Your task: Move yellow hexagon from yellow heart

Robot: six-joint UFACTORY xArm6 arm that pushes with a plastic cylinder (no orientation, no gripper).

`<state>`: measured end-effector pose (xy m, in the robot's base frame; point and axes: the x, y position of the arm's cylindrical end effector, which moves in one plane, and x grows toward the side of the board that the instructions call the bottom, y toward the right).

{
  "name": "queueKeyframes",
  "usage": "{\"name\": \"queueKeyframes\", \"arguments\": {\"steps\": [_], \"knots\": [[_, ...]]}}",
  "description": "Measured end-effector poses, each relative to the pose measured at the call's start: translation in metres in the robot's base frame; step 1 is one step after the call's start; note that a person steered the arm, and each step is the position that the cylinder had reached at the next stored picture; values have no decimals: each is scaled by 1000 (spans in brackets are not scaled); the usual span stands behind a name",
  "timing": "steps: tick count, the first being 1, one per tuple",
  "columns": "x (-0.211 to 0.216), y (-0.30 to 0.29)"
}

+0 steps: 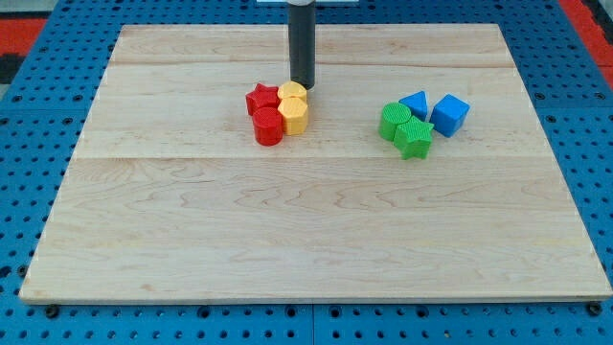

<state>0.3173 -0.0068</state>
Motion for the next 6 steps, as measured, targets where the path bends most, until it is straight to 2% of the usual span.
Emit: {"name": "queueKeyframes", "arguments": {"steps": [1, 2, 3, 4, 5, 6], "knots": [[-2, 45], [34, 48], [103, 32], [99, -2], [58, -28], [30, -23]]}}
